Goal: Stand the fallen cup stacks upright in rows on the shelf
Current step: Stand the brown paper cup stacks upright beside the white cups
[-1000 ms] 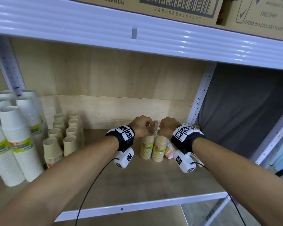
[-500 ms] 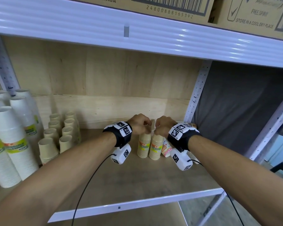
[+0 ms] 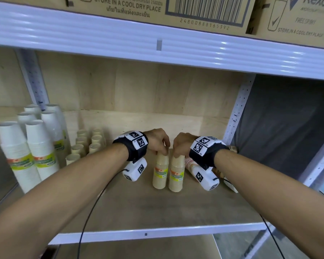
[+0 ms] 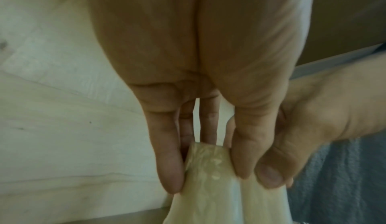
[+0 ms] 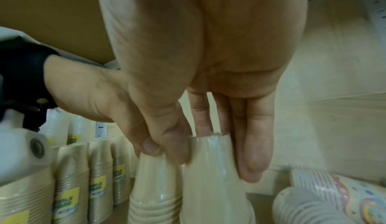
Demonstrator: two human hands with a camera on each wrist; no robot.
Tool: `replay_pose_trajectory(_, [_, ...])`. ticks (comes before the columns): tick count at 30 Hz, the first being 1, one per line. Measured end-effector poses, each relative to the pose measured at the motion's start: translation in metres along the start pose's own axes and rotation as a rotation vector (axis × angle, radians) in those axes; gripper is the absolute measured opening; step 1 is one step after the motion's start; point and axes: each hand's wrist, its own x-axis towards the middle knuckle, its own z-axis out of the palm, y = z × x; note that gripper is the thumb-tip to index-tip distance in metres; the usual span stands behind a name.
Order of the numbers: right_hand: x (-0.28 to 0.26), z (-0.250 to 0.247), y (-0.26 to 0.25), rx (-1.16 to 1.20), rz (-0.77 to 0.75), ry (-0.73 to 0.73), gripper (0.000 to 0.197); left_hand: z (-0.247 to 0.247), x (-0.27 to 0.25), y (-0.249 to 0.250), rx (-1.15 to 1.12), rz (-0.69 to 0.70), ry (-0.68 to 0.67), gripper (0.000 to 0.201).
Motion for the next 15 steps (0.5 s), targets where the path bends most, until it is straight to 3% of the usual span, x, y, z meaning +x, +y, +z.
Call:
replay_pose_trajectory(12, [-0.003, 0.002, -0.077, 0.010, -0.234, -0.169, 0.032, -0.032, -0.075, -0.049, 0.078, -0.226, -0.076, 0.022])
replay_pose_trajectory(15, [-0.006, 0.009, -0.100, -0.006, -0.290, -0.205, 0.024, -0.035, -0.100, -0.061, 0.069, -0.287, -0.073, 0.024])
